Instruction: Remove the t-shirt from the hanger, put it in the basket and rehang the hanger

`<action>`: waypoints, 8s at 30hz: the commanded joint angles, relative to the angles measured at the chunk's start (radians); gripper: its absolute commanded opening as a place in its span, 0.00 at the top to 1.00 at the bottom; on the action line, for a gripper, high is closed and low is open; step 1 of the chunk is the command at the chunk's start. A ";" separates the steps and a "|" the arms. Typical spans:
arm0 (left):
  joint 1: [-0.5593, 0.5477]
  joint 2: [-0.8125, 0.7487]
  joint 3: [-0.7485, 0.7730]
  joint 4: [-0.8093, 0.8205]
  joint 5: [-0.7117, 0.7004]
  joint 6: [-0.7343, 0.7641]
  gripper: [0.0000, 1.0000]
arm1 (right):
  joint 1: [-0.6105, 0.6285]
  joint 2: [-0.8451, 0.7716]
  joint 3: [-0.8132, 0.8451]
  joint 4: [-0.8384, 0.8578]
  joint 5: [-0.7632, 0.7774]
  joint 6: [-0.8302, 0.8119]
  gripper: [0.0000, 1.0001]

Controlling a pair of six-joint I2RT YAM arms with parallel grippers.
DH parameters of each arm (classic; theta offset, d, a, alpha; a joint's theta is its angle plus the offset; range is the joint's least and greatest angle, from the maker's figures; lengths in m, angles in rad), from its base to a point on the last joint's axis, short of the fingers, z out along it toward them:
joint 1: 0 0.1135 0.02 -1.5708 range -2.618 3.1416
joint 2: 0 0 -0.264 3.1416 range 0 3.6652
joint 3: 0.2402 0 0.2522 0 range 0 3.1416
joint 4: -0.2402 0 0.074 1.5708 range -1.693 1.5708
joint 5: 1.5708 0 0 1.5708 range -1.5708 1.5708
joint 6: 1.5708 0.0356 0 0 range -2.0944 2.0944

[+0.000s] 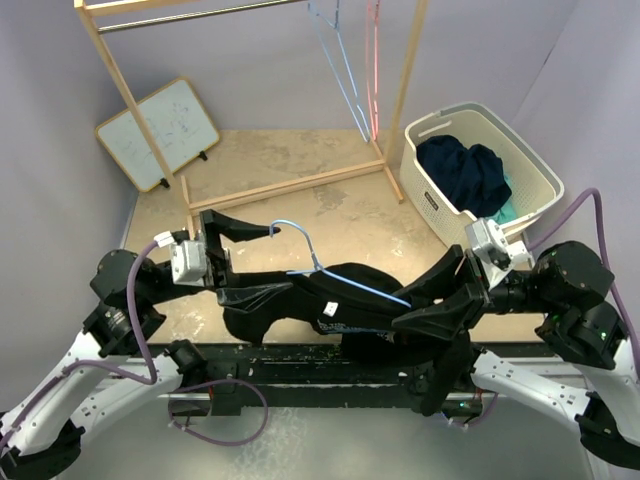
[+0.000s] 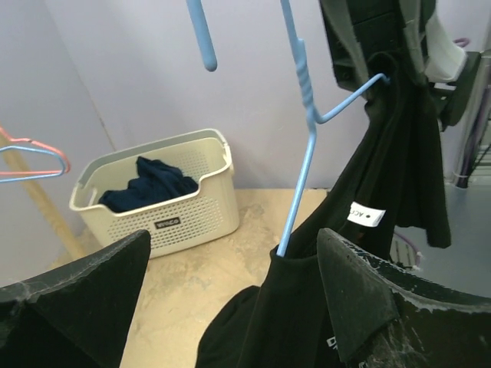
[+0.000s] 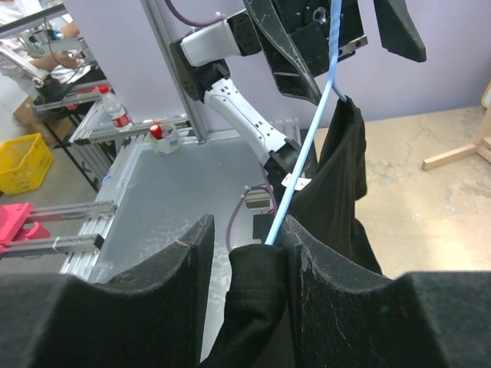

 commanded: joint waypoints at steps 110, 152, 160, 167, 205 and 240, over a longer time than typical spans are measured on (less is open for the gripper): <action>-0.011 -0.010 0.080 -0.335 0.084 0.101 1.00 | 0.000 0.176 0.152 -0.295 0.479 -0.181 0.48; -0.011 0.113 0.049 -0.244 -0.290 -0.025 0.33 | 0.001 0.156 0.022 -0.219 0.355 -0.083 1.00; -0.012 0.051 0.021 -0.381 -0.523 -0.040 0.29 | 0.001 0.200 0.088 -0.327 0.526 -0.069 1.00; -0.012 -0.118 -0.035 -0.488 -0.784 -0.062 0.30 | 0.000 0.323 0.196 -0.340 0.761 -0.066 1.00; -0.011 -0.153 -0.084 -0.592 -0.887 -0.145 0.31 | -0.121 1.229 1.120 0.093 1.081 -0.120 1.00; -0.011 -0.135 -0.083 -0.596 -0.913 -0.147 0.31 | 0.174 0.736 -0.321 0.313 0.438 0.030 0.00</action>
